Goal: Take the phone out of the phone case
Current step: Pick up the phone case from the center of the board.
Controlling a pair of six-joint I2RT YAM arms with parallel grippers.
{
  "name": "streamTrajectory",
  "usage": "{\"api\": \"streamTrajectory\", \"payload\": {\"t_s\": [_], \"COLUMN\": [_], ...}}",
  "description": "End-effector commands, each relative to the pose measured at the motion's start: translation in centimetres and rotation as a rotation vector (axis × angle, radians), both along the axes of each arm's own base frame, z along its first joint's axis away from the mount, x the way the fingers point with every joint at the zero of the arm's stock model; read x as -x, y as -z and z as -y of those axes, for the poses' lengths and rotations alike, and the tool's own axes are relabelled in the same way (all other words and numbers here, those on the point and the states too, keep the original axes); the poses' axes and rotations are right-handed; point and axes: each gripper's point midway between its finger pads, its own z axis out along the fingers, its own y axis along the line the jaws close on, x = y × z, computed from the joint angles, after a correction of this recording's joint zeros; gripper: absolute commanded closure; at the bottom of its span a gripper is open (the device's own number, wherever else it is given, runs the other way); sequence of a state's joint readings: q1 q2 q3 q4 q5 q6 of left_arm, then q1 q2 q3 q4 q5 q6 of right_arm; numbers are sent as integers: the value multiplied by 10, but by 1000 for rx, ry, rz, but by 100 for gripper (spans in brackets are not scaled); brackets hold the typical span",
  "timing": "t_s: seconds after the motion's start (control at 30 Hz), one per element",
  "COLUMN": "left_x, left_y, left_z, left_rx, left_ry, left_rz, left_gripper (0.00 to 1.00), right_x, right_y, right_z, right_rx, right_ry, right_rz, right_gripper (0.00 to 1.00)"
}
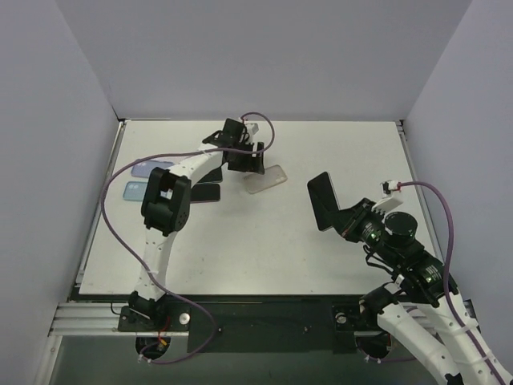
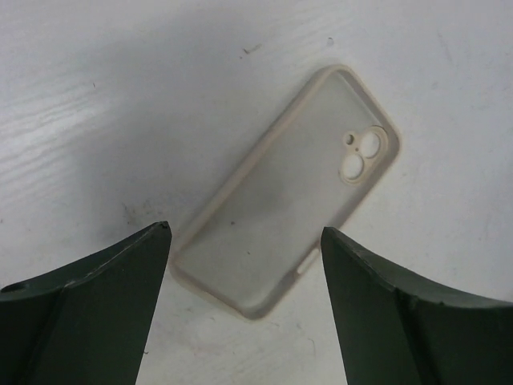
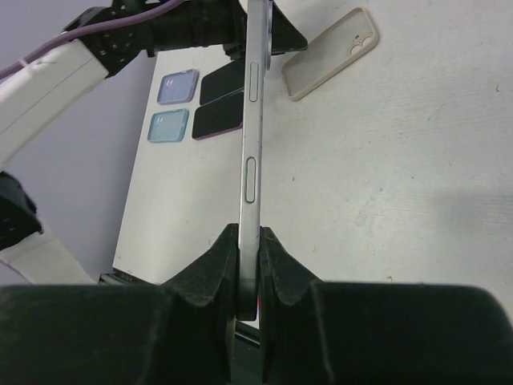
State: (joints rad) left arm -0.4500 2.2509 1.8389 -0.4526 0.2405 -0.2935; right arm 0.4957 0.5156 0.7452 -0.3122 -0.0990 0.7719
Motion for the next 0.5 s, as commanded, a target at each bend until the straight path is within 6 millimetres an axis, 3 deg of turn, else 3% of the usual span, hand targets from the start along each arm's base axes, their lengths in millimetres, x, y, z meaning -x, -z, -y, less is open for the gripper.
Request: {"api": "streamTrajectory", "payload": {"t_s": [0.0,0.1,0.13,0.23,0.37,0.47], "left_x": [-9,-11,-3,-1,7,17], "left_y": [6,19,28,44,50,50], "left_z": [-6,2,-1,-9,-6,2], "left_rx": [-58,-70,-95,-139,-162,-230], "left_ry": [112,163,173,141,131,126], "left_rz": [-48,-101,-147,-186,-215,-204], "left_gripper": [13,13,13,16,30,47], "right_x": [2,4,3,3,2,2], "right_y": [-29,-28,-28,-27,-29,-29], "right_z": [0,3,4,3,1,0], "right_rx": [-50,-46,-44,-49,-54,-57], "right_ry": [-14,-4,-3,-5,-11,-15], "right_rz": [112,114,115,113,119,122], "right_gripper": [100,100,100,100,100,100]}}
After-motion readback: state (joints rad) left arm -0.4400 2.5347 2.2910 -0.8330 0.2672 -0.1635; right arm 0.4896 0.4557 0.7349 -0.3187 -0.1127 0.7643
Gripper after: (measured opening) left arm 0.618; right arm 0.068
